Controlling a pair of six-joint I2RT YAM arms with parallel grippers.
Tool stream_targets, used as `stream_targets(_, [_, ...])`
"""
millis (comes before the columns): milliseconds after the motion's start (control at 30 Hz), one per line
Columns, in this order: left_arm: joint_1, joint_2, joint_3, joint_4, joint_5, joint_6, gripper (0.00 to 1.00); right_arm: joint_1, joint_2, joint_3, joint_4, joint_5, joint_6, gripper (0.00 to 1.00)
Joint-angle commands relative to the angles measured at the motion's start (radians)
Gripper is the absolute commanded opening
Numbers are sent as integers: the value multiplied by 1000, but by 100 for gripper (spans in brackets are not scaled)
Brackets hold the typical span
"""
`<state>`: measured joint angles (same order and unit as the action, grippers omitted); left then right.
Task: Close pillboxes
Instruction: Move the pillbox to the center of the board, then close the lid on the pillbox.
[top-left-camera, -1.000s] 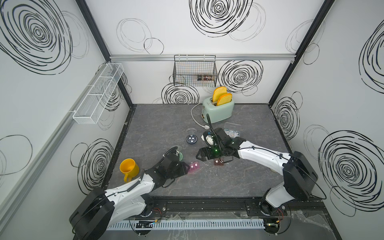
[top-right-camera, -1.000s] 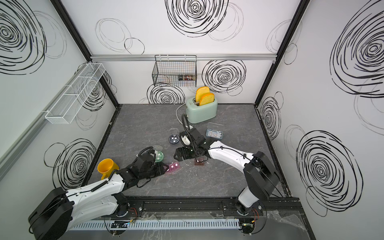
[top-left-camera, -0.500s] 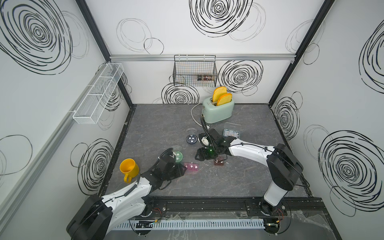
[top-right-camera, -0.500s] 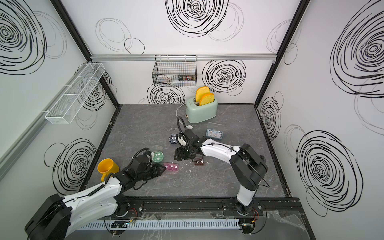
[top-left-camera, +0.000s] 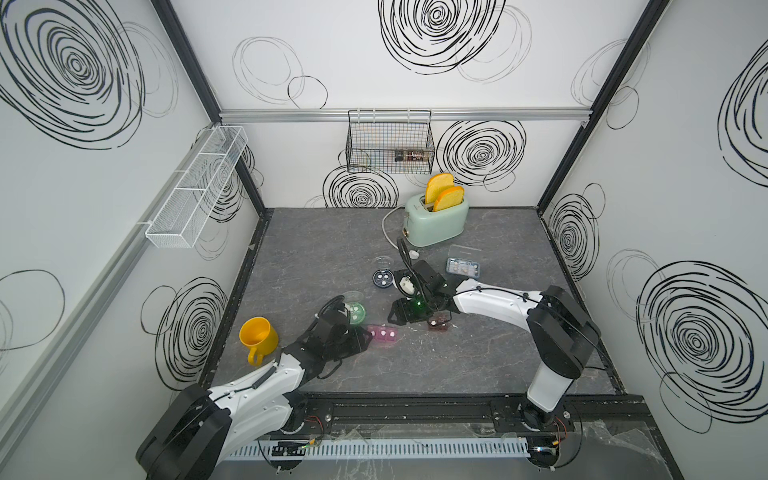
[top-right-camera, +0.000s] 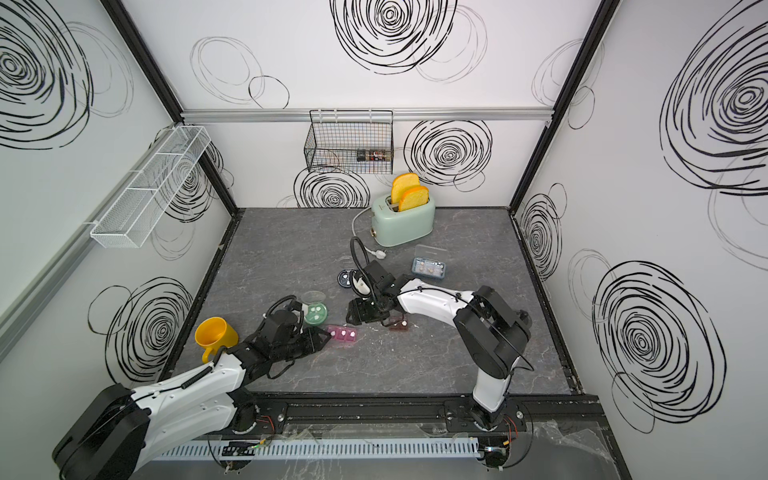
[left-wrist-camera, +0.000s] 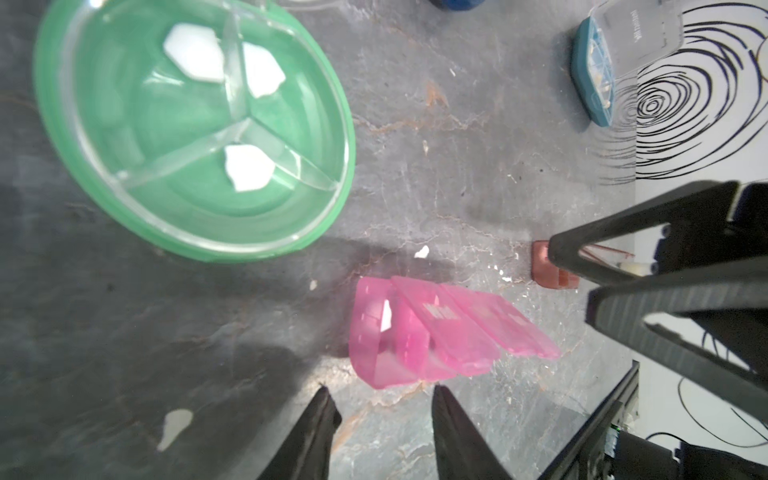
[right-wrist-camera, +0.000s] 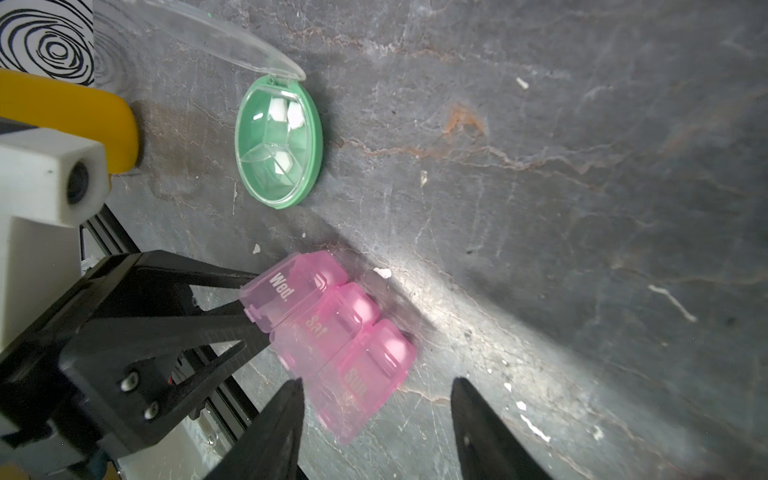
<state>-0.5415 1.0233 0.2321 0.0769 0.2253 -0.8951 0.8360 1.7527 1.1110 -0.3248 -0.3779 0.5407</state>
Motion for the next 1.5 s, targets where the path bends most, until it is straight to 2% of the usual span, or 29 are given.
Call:
stream_targets(0, [22,36,38,35,-12,51,44,-2,-4,-14,16,-5,20,59])
stream_targets(300, [12,118,73,104,-6,56,45,-5,-9,-32,36,-23,33,56])
stream_targets(567, [-21,186,72,149,-10,30,40,-6,-5,-48,45,-29,42,55])
stream_targets(800, [-41,198,72,159,-20,15,36,-7,-13,-68,47,-36,41,54])
stream_targets(1467, [-67,222,73,169,-35,-3,34,4,0,-96,67,-53,39,48])
